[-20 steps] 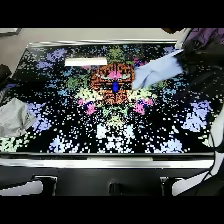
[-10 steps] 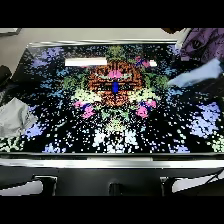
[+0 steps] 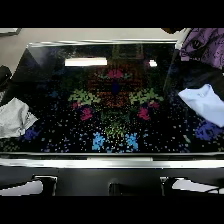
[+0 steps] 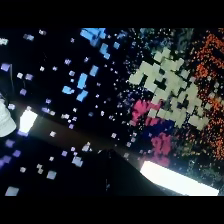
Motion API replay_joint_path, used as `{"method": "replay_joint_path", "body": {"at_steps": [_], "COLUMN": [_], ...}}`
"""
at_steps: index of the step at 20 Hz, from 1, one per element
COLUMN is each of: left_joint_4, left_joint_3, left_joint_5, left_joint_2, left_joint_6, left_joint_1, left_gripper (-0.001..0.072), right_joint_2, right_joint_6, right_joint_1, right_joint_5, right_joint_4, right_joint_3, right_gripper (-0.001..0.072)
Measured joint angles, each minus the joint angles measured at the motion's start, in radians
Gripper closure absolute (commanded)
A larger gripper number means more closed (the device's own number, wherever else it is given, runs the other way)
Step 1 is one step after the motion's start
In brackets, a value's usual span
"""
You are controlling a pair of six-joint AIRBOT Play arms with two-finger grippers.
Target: Fold the clothes and pants, and hang the long-sleeved shirts on hangers.
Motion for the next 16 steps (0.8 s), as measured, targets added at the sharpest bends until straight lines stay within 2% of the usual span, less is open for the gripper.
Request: {"method": "replay_joint_path", "body": {"at_steps": [7, 14, 15, 16], "left_joint_4": [0.0, 0.0, 0.0, 0.0], "left_joint_3": [0.0, 0.0, 0.0, 0.0], "left_joint_5": [-0.003, -0.003, -0.003, -0.003], "left_joint_2": [0.0, 0.0, 0.0, 0.0], "left_joint_6": [0.0, 0.0, 0.0, 0.0], "left_joint_1": [0.0, -0.011, -0.014, -0.018], "left_gripper": [0.0687, 0.0687, 0.0687, 0.0687], "right_joint_2": [0.247, 0.298, 0.3, 0.301], "right_joint_6": [0.043, 0.073, 0.079, 0.084], "right_joint_1": [-0.1, -0.115, -0.116, -0.116], "right_joint_5": [0.045, 0.051, 0.048, 0.048], "right_joint_4": [-0.17, -0.289, -0.305, -0.317], "right_joint_3": [-0.475, -0.637, -0.645, -0.651], "right_gripper": [0.0676, 0.0672, 0.0632, 0.0527]}}
